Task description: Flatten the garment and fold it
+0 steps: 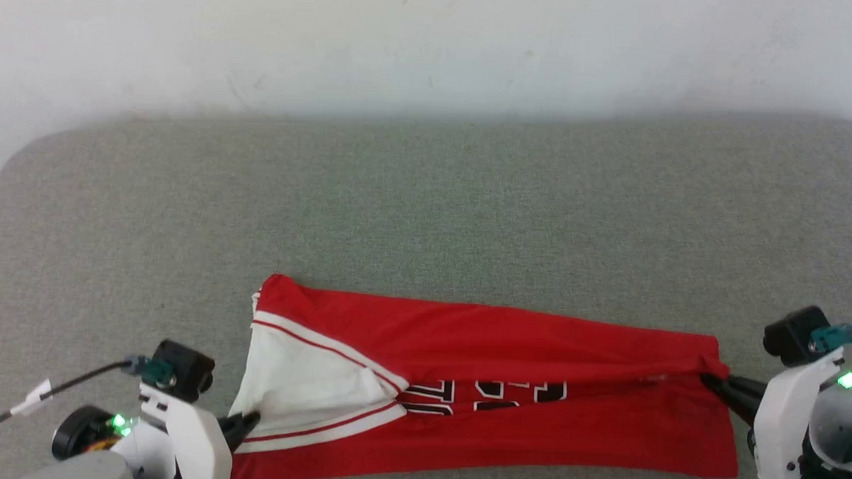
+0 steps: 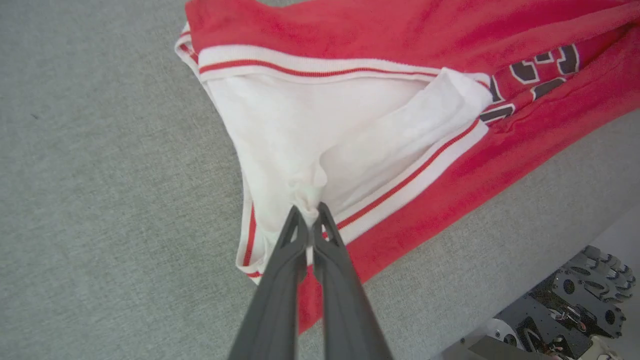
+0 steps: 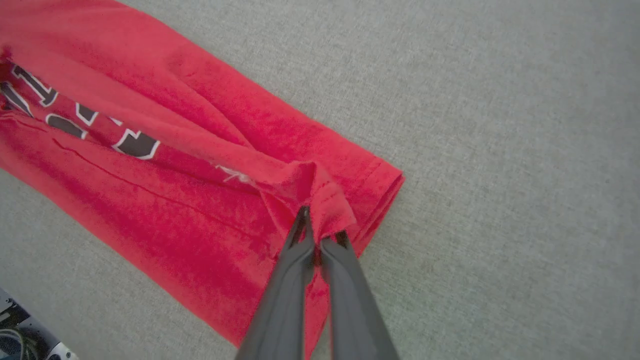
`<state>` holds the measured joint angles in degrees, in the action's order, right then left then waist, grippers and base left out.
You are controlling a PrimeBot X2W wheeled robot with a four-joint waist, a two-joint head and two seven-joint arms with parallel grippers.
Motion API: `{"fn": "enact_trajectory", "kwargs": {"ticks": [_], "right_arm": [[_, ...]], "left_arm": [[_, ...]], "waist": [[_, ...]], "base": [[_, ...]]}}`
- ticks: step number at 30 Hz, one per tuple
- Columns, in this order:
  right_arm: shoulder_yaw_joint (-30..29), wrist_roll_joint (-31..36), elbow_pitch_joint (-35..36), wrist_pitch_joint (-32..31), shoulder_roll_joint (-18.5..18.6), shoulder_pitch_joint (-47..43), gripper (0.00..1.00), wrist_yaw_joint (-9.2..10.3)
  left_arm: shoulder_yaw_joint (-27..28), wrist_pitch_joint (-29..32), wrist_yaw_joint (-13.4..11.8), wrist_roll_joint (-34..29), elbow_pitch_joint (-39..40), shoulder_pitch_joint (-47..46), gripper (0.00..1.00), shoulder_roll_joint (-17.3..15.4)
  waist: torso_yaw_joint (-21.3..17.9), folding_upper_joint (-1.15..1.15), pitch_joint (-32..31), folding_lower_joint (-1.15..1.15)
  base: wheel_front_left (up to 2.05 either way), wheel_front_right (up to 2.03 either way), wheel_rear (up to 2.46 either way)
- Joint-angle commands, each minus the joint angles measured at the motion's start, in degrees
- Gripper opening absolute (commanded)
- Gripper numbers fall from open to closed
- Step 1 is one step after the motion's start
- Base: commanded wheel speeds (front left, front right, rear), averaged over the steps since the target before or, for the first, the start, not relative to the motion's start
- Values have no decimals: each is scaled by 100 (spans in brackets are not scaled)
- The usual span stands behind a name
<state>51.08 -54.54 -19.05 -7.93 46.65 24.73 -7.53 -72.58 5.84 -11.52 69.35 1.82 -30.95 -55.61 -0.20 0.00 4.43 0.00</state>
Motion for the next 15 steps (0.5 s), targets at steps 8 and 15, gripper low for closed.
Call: {"fn": "enact_trajectory", "kwargs": {"ticks": [8,15], "right_arm": [[-229,73,-247,-282,-341,-336,80,4],[-645,149,19,-296,-259,-307,100,4]], "left_arm": [[-6,-218,41,165,-599,330,0,381],[413,-1365,-381,-186,-744,302,100,403]], "waist": [[-68,0,174,0],[-89,0,-67,0]], "base": [[0,0,0],[0,0,0]]}}
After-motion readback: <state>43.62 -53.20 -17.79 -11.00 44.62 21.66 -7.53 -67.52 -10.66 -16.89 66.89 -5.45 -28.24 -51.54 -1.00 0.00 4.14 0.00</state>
